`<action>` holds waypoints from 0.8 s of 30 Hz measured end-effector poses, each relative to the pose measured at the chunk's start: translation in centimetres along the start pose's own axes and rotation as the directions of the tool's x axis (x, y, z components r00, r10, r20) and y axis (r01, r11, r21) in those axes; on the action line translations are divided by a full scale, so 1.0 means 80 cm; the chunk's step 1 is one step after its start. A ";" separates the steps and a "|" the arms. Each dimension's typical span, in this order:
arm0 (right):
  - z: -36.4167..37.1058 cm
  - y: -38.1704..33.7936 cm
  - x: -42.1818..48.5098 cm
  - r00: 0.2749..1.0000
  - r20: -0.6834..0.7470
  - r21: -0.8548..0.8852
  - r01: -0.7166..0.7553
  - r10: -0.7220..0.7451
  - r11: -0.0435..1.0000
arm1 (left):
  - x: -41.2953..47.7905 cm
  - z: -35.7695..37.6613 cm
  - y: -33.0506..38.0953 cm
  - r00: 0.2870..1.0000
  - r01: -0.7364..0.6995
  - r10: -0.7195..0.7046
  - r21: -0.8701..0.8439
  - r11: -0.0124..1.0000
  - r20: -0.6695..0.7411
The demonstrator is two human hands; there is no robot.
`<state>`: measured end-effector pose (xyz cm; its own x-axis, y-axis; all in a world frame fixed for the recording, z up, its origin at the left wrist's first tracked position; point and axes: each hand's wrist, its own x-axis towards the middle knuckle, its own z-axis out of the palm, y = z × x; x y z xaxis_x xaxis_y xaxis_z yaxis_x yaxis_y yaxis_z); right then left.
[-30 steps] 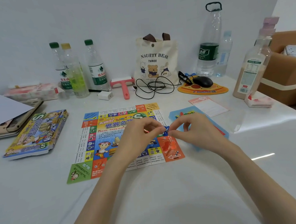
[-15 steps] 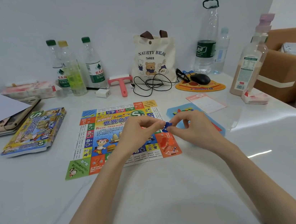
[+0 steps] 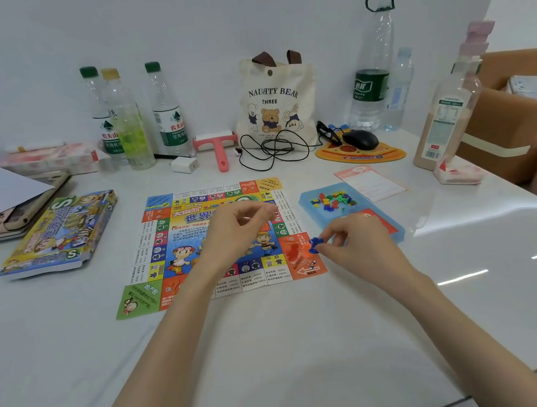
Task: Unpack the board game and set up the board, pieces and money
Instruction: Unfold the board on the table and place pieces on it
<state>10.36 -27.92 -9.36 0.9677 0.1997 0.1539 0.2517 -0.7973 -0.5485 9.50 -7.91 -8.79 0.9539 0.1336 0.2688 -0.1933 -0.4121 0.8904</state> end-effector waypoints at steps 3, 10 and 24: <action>0.007 -0.001 0.005 0.999 0.002 -0.019 -0.032 0.032 0.999 | 0.000 0.000 -0.003 1.000 0.012 -0.012 -0.003 1.000 0.000; 0.008 -0.001 0.001 1.000 0.028 -0.048 -0.004 0.005 0.999 | 0.002 -0.001 -0.004 1.000 0.020 -0.020 0.014 1.000 -0.006; 0.009 -0.002 -0.004 0.998 0.043 0.016 -0.035 0.035 0.999 | 0.001 -0.002 -0.005 1.000 -0.004 0.004 0.035 0.999 0.006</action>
<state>10.02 -27.42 -9.94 0.9755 0.1962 0.0991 0.2174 -0.7947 -0.5667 9.66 -7.61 -9.08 0.9544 0.1267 0.2704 -0.1893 -0.4436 0.8760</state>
